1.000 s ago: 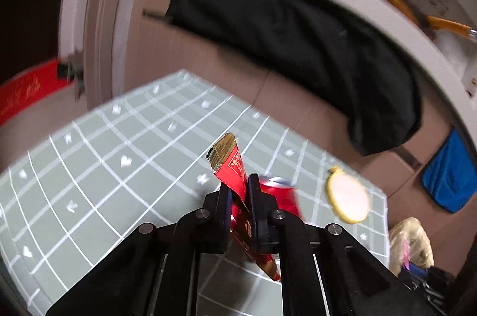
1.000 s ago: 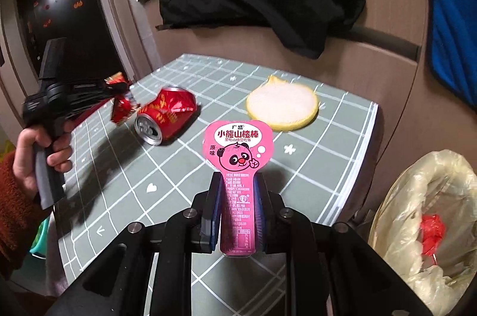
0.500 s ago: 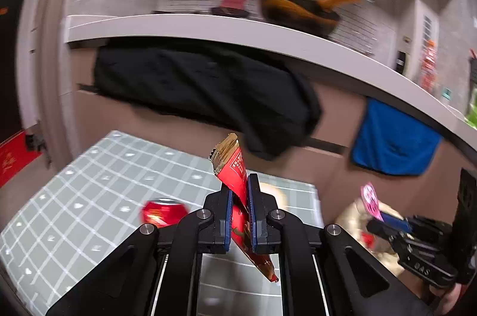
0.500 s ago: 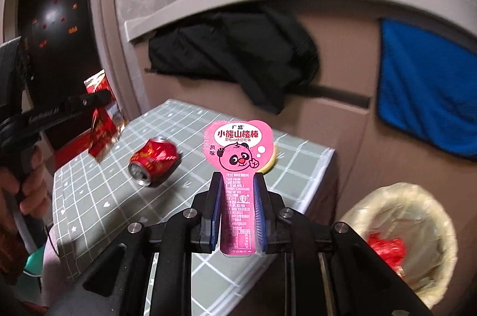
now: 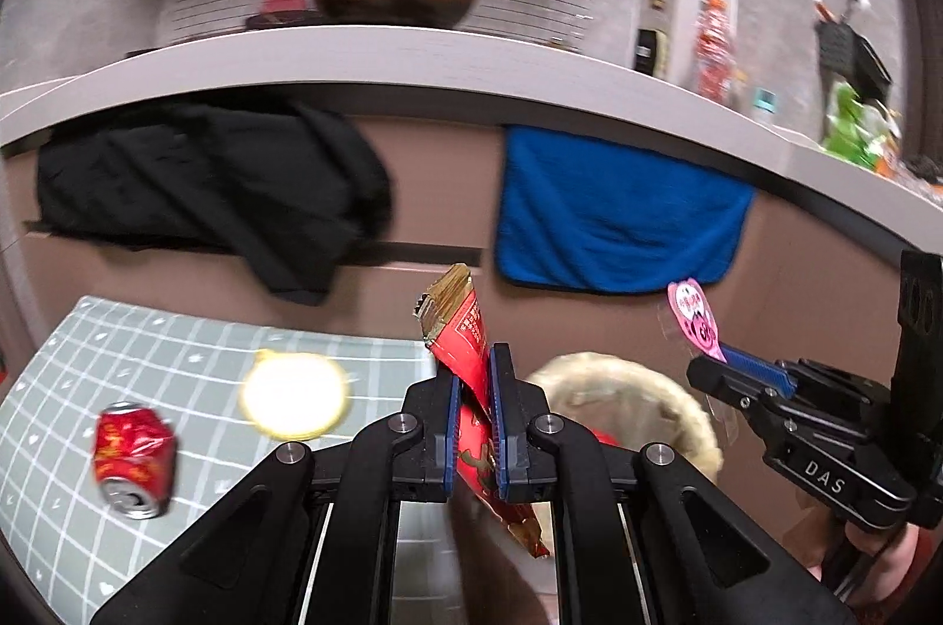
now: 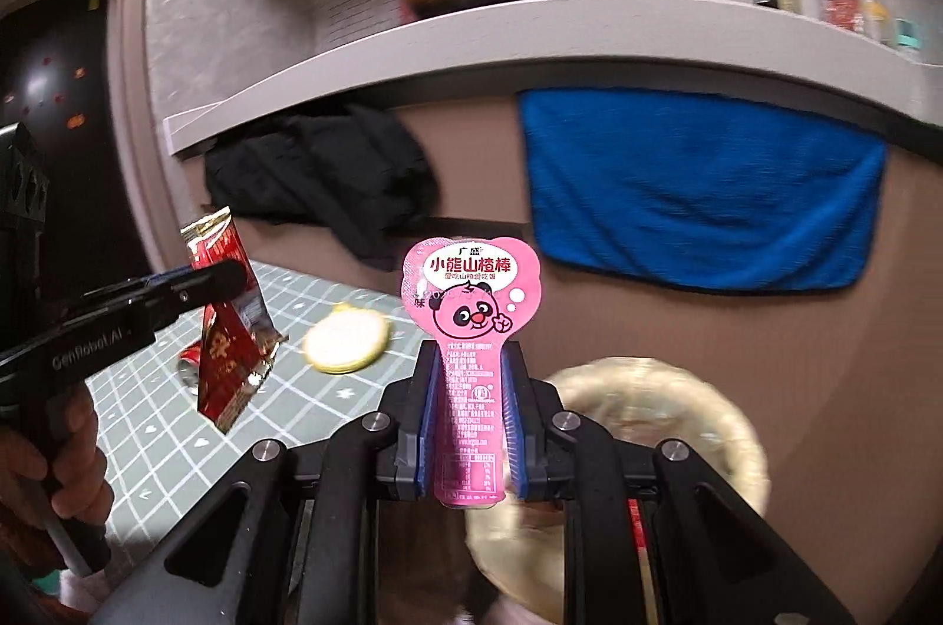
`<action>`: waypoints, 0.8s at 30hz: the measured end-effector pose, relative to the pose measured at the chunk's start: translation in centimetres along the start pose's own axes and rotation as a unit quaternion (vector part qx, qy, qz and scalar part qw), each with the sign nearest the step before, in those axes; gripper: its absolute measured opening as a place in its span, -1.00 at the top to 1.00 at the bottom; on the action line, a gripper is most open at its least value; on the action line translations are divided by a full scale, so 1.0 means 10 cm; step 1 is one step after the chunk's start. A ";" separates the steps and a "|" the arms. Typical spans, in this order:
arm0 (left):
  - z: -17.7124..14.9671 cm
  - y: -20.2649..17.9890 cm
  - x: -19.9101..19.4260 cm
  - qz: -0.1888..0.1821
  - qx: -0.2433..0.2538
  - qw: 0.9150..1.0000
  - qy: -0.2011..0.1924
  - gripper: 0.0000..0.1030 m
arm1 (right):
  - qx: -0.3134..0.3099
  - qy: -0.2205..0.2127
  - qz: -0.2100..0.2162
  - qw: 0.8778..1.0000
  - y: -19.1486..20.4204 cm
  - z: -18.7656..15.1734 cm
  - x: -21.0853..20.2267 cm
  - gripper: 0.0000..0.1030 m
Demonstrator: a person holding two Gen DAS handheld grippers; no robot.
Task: Collect trash
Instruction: 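Carry the pink pack and red wrapper up over the yellow-lined bin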
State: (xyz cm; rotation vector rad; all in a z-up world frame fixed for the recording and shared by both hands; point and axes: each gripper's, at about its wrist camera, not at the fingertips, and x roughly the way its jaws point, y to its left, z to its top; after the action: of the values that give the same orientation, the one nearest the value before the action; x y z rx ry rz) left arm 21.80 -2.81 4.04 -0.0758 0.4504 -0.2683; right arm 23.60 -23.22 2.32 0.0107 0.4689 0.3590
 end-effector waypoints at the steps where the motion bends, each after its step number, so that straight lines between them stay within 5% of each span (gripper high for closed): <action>1: 0.00 -0.09 0.04 -0.006 0.006 1.000 0.002 0.82 | 0.004 -0.004 -0.009 1.000 -0.08 -0.01 -0.05 0.65; 11: -0.05 -0.62 0.32 -0.045 0.033 0.998 0.021 0.82 | 0.042 -0.008 -0.045 0.998 -0.58 -0.16 -0.25 0.65; 24: -0.21 -0.79 0.80 -0.080 0.028 0.994 0.065 0.82 | 0.074 0.011 -0.064 0.995 -0.88 -0.33 -0.11 0.65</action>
State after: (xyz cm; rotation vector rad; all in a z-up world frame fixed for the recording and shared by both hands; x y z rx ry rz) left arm 25.88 -12.64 -0.13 -0.0389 0.5664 -0.4452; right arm 24.19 -32.09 -0.98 0.1194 0.5146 0.1993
